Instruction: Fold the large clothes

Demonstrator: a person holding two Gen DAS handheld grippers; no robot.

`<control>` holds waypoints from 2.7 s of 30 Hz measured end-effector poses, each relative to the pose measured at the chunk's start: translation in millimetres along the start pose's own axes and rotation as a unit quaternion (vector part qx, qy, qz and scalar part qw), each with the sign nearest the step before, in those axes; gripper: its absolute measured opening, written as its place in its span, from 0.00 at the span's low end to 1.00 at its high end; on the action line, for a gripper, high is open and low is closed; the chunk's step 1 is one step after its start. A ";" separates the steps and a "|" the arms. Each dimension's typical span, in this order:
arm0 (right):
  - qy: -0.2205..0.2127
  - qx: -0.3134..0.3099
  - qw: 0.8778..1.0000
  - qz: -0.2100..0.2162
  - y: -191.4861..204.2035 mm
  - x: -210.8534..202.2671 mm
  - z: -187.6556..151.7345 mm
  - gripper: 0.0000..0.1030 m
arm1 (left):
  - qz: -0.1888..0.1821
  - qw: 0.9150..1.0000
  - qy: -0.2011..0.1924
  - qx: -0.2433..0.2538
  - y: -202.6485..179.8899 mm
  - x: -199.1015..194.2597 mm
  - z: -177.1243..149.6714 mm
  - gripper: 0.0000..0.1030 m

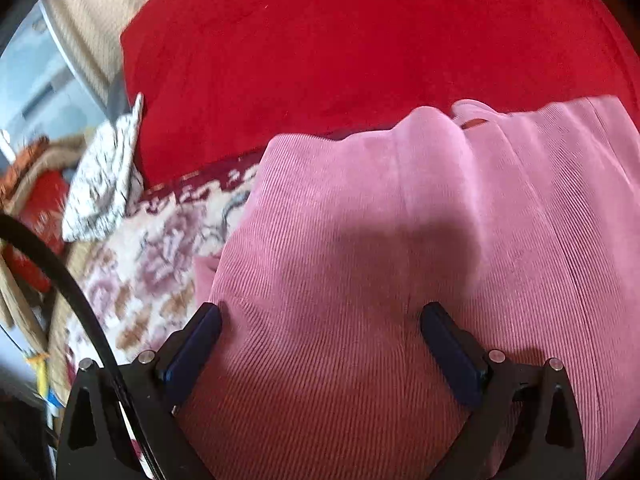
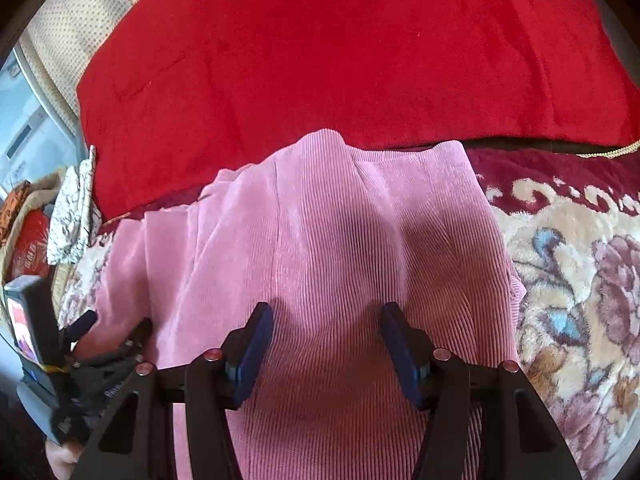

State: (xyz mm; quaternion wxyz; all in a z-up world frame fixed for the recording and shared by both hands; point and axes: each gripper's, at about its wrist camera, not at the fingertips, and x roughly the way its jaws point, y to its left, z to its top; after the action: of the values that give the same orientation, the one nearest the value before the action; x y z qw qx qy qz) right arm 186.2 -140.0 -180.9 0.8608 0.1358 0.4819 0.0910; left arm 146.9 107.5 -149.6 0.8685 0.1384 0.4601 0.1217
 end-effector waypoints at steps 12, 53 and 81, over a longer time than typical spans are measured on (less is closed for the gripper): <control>0.001 -0.033 0.999 -0.003 13.7 2.9 -5.2 0.59 | -0.015 1.000 0.008 -0.008 7.1 4.5 2.6 0.97; -0.008 -0.034 0.999 -0.011 12.1 -1.8 -5.7 0.59 | -0.076 0.997 -0.029 0.005 -7.1 -20.9 3.3 0.97; -0.134 -0.130 0.976 -0.109 44.4 -55.6 -10.8 0.59 | -0.057 0.986 -0.155 -0.029 -6.6 -69.1 11.1 0.97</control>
State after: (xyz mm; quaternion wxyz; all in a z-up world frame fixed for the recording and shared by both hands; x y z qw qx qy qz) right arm 147.0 -112.4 -127.2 0.9326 -0.0191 0.3582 0.0396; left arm 118.9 76.5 -93.0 0.9385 0.1037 0.3234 0.0624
